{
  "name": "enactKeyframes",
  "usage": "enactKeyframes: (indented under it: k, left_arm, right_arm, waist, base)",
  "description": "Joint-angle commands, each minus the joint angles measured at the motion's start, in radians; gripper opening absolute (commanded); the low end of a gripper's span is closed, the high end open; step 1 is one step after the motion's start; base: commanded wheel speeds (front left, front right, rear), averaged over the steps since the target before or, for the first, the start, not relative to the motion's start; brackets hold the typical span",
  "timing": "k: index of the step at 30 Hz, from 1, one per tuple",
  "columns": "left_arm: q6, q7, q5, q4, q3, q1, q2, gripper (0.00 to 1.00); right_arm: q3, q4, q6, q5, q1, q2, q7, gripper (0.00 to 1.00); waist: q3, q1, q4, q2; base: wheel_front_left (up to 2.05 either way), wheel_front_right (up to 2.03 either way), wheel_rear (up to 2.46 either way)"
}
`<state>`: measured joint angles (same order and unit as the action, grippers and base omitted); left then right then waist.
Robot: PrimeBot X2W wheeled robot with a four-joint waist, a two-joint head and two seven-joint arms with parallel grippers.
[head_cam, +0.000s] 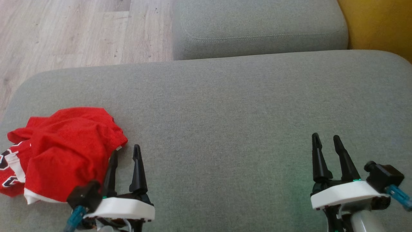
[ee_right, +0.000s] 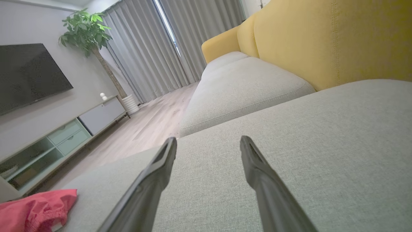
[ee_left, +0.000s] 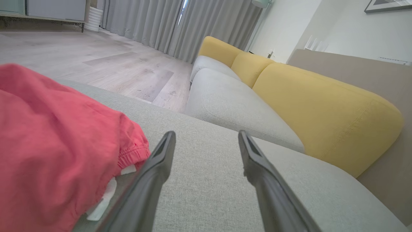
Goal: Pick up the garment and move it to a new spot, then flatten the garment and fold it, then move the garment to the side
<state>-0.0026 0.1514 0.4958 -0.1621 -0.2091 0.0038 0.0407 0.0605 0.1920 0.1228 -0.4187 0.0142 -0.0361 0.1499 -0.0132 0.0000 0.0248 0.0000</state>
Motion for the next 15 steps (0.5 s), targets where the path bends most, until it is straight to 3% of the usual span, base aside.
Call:
enactKeyframes:
  k: [1, 15]
  left_arm:
    - [0.008, 0.016, -0.038, 0.040, 0.010, -0.054, 0.007, 1.00]
    - [0.033, 0.058, -0.213, 0.060, -0.012, -0.060, 0.008, 1.00]
  right_arm:
    - [0.025, -0.039, 0.006, 0.043, -0.023, -0.011, 0.018, 1.00]
    - [0.040, -0.046, 0.007, 0.240, -0.024, -0.013, 0.059, 1.00]
  waist:
    - [0.001, 0.0000, 0.000, 0.0000]
    - [0.000, 0.0000, -0.003, 0.0000]
  base:
    - [0.00, 0.00, 0.00]
    - [0.00, 0.00, 0.00]
